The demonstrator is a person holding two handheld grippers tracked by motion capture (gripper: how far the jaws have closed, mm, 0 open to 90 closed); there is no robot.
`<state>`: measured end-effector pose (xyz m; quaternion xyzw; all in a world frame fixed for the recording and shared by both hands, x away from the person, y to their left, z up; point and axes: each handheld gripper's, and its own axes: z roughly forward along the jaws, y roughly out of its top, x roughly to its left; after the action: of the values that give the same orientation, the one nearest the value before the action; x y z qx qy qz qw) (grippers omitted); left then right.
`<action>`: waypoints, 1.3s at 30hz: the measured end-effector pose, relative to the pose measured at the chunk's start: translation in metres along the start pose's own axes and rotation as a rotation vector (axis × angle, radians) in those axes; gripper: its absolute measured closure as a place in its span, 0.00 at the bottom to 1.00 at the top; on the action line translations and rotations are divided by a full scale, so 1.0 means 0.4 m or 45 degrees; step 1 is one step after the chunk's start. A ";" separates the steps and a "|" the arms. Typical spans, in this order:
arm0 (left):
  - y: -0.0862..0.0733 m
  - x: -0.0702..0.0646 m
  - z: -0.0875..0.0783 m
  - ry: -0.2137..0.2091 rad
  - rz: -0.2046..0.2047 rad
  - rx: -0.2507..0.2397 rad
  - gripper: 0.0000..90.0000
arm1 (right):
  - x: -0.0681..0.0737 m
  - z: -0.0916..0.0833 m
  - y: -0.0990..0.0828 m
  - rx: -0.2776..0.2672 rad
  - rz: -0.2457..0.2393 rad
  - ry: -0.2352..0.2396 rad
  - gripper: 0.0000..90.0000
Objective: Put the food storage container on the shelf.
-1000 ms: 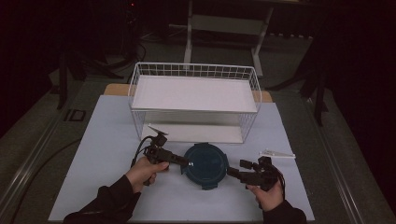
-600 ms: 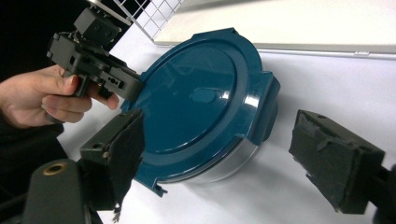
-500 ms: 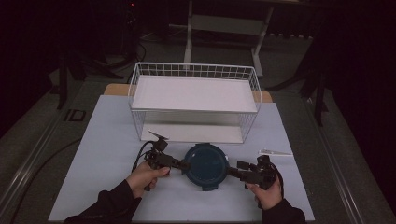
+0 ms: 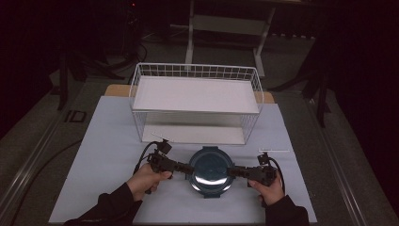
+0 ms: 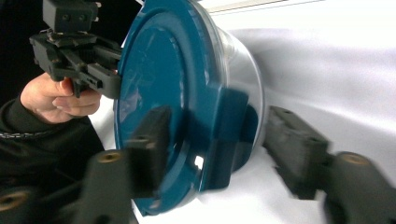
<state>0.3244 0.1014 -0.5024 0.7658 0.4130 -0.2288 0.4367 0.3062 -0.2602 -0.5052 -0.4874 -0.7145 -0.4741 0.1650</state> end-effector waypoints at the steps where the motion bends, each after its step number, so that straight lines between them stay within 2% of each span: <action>1: 0.000 -0.002 0.000 0.001 0.003 0.004 0.62 | -0.002 0.001 0.000 0.008 0.010 0.025 0.52; 4: -0.003 -0.001 -0.001 -0.002 0.000 0.001 0.62 | -0.002 0.001 -0.001 0.014 0.011 0.031 0.53; 8: -0.007 -0.005 -0.002 0.004 0.013 -0.005 0.62 | -0.013 -0.007 -0.002 0.020 0.033 0.078 0.56; 9: -0.008 -0.006 -0.002 0.002 0.015 -0.004 0.62 | -0.014 -0.009 -0.002 0.024 0.031 0.087 0.57; 10: -0.009 -0.004 -0.003 0.005 0.012 0.000 0.62 | -0.015 -0.011 -0.003 0.027 0.024 0.097 0.63; 14: -0.022 -0.008 -0.005 0.021 0.027 -0.027 0.62 | -0.010 -0.016 -0.004 0.037 -0.003 0.099 0.64; 16: -0.028 -0.012 -0.006 0.033 0.017 -0.038 0.62 | -0.003 -0.017 -0.004 0.046 -0.030 0.090 0.64; 18: -0.032 -0.011 -0.006 0.033 0.006 -0.041 0.62 | -0.003 -0.017 -0.004 0.046 -0.030 0.090 0.64; 19: -0.041 -0.011 -0.006 0.027 -0.014 -0.050 0.62 | 0.000 -0.018 -0.004 0.050 -0.037 0.088 0.64; 21: -0.048 -0.013 -0.006 0.027 -0.018 -0.056 0.62 | 0.008 -0.019 -0.006 0.058 -0.068 0.085 0.64; 25: -0.051 -0.019 -0.004 0.047 -0.023 -0.068 0.62 | 0.006 -0.019 -0.010 0.057 -0.062 0.092 0.64; 27: -0.052 -0.021 -0.005 0.063 -0.034 -0.072 0.62 | 0.012 -0.015 -0.012 0.049 -0.059 0.069 0.63; 28: -0.056 -0.020 -0.006 0.072 -0.058 -0.089 0.62 | 0.018 -0.014 -0.013 0.038 -0.062 0.057 0.63; 32: -0.067 -0.024 -0.006 0.092 -0.050 -0.117 0.62 | 0.025 -0.013 -0.014 0.031 -0.080 0.055 0.63; 34: -0.072 -0.024 -0.007 0.095 -0.062 -0.133 0.62 | 0.026 -0.012 -0.014 0.029 -0.079 0.055 0.63; 39: -0.072 -0.030 -0.005 0.101 -0.089 -0.160 0.62 | 0.023 -0.013 -0.017 0.020 -0.051 0.073 0.64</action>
<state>0.2937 0.1059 -0.5068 0.7304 0.4700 -0.1873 0.4588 0.2949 -0.2602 -0.4999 -0.4578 -0.7229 -0.4854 0.1795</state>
